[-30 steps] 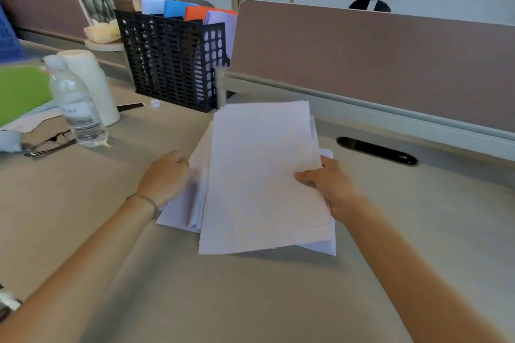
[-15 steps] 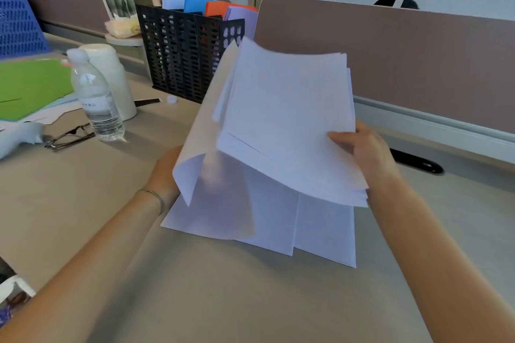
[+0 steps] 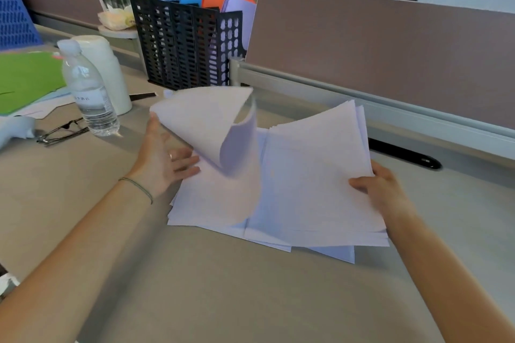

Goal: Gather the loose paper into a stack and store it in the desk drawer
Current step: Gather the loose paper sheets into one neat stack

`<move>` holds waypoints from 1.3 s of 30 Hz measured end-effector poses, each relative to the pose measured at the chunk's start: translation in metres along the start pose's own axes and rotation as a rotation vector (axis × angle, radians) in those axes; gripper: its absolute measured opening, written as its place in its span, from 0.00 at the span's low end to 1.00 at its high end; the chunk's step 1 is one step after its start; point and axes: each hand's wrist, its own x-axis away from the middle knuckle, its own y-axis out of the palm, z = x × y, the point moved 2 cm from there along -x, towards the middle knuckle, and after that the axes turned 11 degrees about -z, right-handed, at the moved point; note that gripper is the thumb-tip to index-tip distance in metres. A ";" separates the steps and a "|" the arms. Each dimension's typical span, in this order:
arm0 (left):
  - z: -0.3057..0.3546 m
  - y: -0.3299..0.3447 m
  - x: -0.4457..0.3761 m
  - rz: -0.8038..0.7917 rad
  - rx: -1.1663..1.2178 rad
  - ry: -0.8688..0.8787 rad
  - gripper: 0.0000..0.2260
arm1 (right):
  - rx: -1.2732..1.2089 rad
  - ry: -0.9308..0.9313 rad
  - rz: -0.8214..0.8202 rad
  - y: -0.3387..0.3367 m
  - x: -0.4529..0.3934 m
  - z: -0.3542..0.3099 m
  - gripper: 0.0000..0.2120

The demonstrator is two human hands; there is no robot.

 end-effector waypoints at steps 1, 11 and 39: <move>-0.003 0.007 0.001 -0.003 -0.134 0.025 0.37 | -0.001 0.000 0.000 0.001 0.000 0.001 0.16; -0.089 0.059 0.019 -0.137 -1.666 0.246 0.39 | -0.042 0.024 -0.055 0.013 0.007 0.004 0.13; -0.111 0.123 0.054 -0.187 -1.617 0.192 0.35 | 0.664 0.092 0.020 0.001 0.032 0.009 0.28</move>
